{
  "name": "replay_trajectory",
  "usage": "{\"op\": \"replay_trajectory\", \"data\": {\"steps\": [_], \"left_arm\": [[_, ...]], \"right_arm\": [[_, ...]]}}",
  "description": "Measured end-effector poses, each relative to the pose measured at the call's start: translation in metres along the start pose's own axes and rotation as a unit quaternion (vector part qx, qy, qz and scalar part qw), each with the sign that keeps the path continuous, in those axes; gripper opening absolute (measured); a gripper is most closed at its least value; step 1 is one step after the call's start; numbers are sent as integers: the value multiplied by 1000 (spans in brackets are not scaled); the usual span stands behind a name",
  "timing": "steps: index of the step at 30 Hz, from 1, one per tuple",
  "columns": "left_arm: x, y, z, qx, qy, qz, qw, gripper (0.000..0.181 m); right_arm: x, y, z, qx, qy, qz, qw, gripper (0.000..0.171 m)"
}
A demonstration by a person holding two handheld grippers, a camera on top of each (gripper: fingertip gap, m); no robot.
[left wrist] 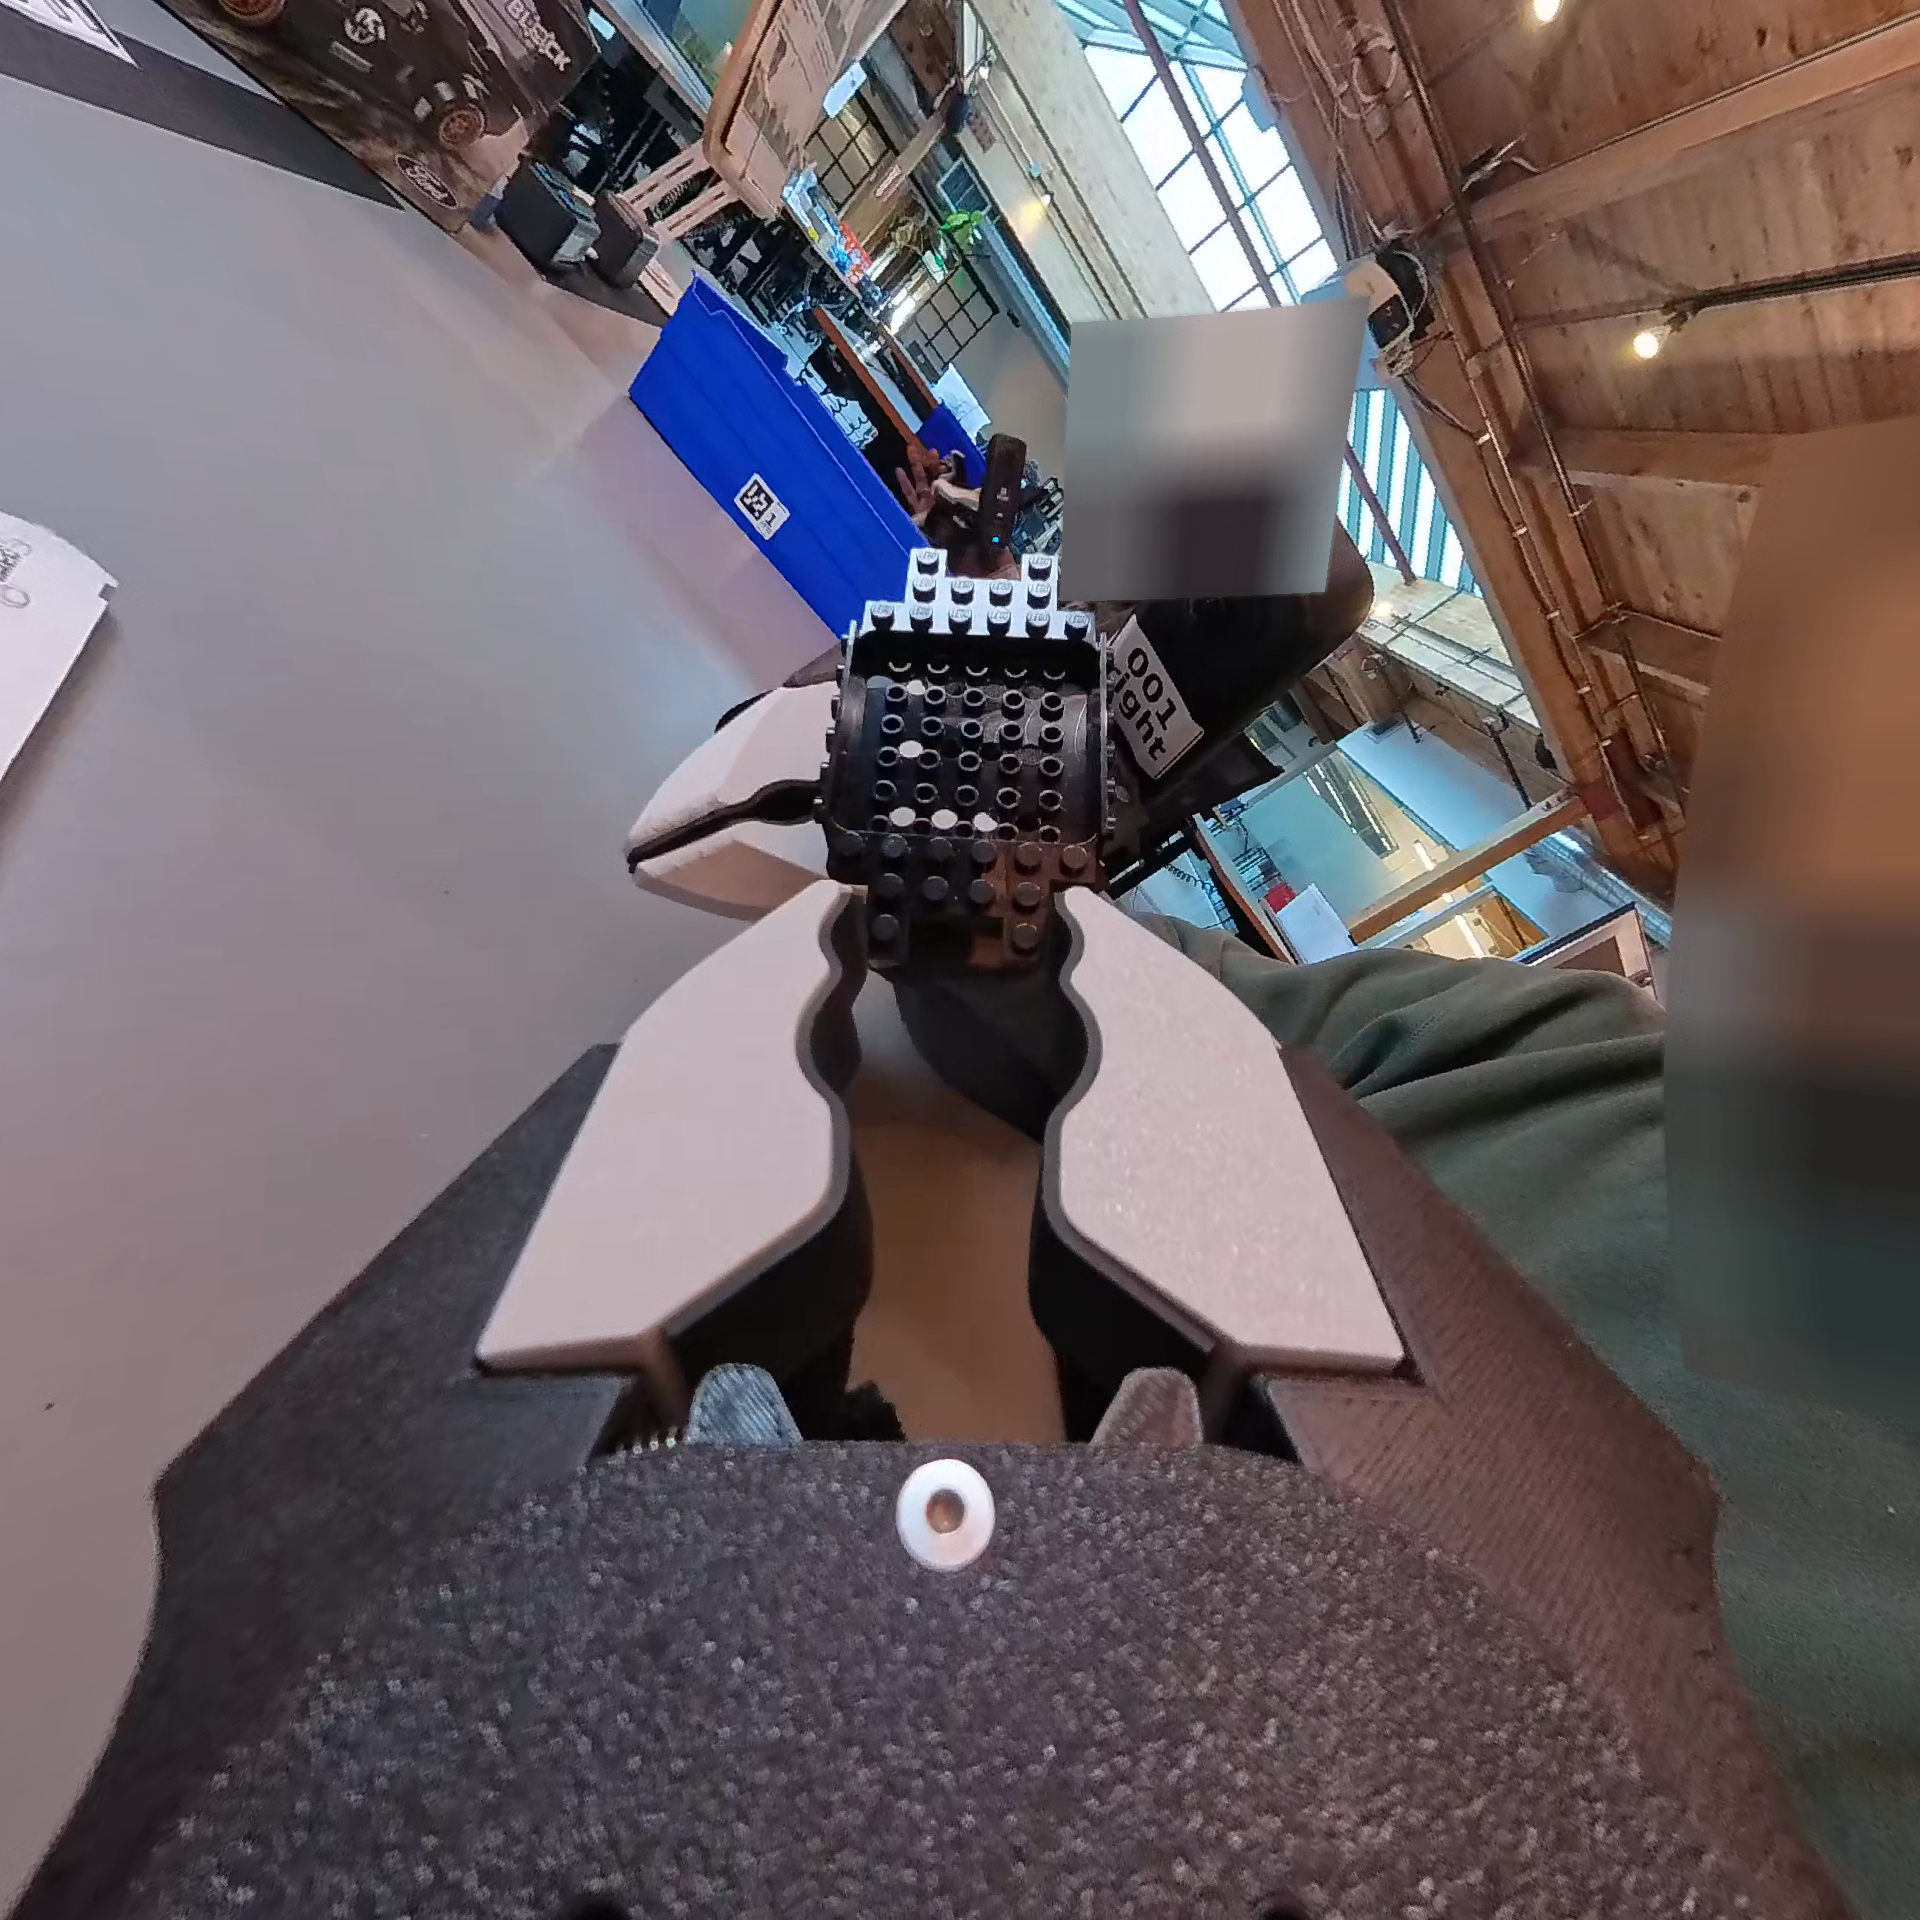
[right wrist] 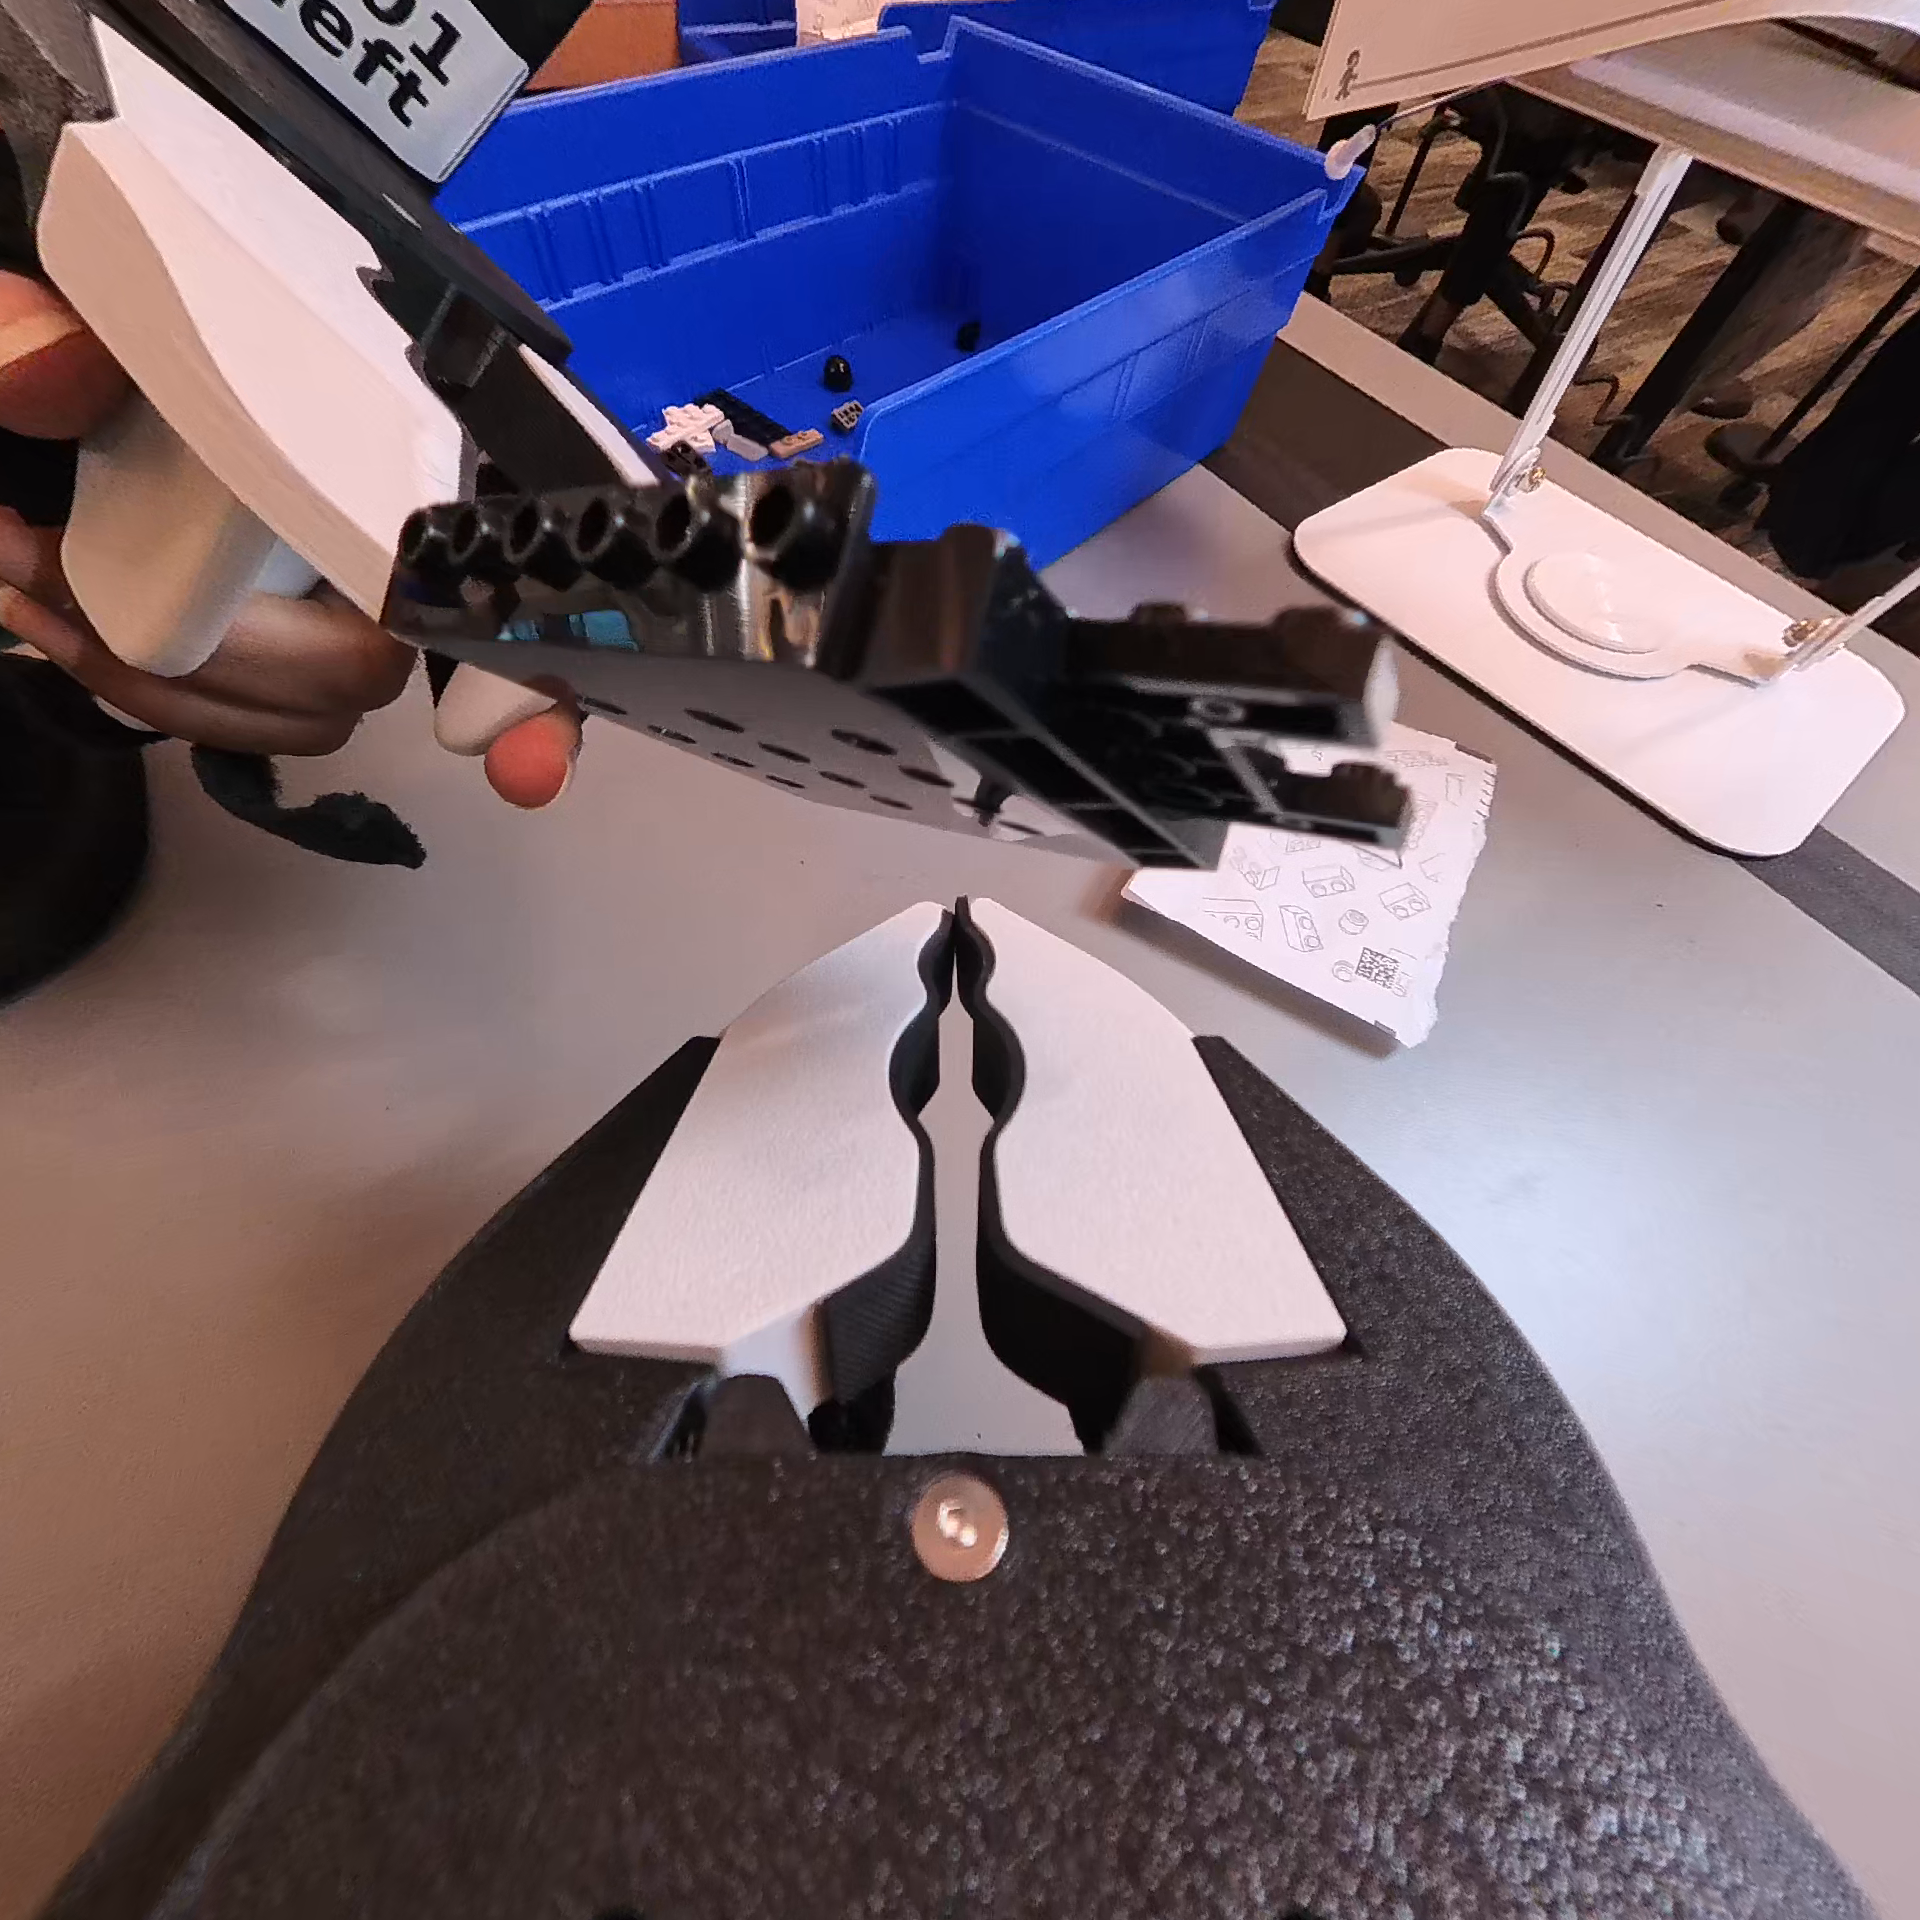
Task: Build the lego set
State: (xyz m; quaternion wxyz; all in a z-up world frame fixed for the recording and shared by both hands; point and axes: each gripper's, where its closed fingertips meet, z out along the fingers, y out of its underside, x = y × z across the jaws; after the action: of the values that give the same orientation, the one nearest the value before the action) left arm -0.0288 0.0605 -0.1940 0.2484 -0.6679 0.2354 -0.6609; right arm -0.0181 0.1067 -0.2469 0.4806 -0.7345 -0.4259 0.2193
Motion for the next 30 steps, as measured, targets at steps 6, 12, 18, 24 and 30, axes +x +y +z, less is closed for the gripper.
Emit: {"op": "replay_trajectory", "data": {"steps": [6,12,18,24,30], "left_arm": [[-1,0,0,0,-3,2,1000,34],[-2,0,0,-2,-6,5,1000,34],[-6,1,-1,-5,-24,13,1000,33],[-22,-4,-5,-7,-119,93,988,33],[-33,-21,-16,-3,-270,254,929,34]], "right_arm": [[-1,0,1,0,-1,-1,1000,0],[-1,1,1,-1,-2,-1,1000,0],[-2,2,2,-3,-2,-2,1000,0],[-1,5,3,-11,0,-2,1000,0],[1,11,7,-25,2,-1,1000,0]]}}
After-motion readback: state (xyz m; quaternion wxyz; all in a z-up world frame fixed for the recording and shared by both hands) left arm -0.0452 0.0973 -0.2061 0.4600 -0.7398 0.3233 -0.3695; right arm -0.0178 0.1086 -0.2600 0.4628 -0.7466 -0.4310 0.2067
